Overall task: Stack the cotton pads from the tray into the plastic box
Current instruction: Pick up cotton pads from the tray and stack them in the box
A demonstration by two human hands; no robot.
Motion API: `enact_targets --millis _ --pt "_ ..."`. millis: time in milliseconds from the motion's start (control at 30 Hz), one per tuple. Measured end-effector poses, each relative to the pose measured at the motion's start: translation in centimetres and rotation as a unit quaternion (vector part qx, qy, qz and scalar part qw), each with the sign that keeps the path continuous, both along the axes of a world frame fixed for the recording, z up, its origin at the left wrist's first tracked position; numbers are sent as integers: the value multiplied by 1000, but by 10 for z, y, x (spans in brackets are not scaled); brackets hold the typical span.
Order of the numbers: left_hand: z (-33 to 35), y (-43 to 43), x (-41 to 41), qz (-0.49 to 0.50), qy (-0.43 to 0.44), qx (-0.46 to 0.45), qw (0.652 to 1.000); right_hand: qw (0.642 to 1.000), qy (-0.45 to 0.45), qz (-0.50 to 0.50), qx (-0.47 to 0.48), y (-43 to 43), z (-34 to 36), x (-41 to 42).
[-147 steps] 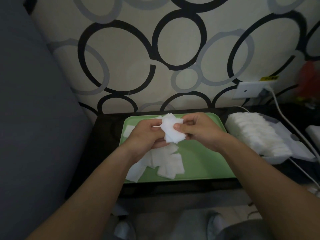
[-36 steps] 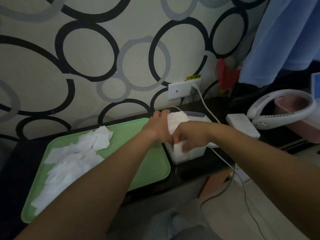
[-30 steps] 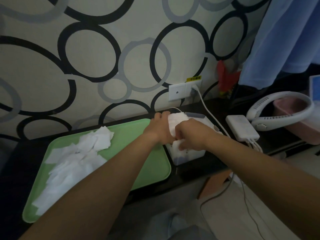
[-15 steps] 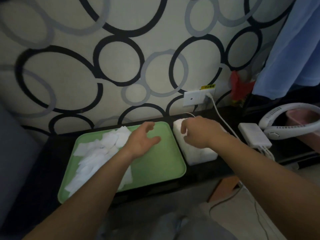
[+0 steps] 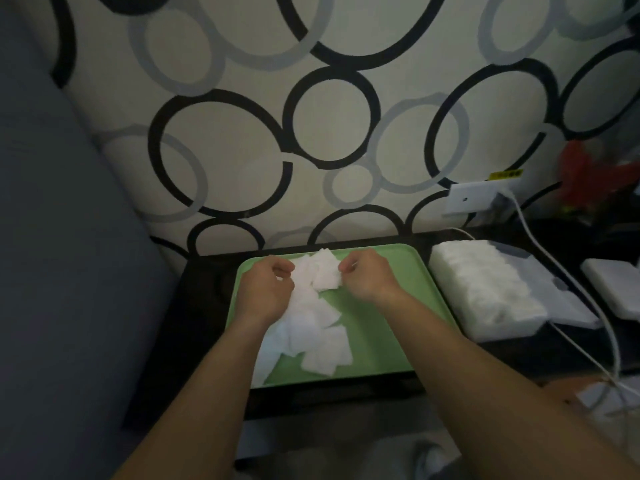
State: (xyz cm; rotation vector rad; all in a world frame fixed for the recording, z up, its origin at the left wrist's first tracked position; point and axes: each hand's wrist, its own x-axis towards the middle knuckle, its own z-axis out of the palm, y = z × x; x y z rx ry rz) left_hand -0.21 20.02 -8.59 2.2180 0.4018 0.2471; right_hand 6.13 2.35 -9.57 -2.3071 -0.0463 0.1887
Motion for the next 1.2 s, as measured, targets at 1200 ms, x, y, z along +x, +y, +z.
enact_targets --millis 1200 --pt "19 -11 4 50 -96 -340 934 970 27 52 238 -10 18 -12"
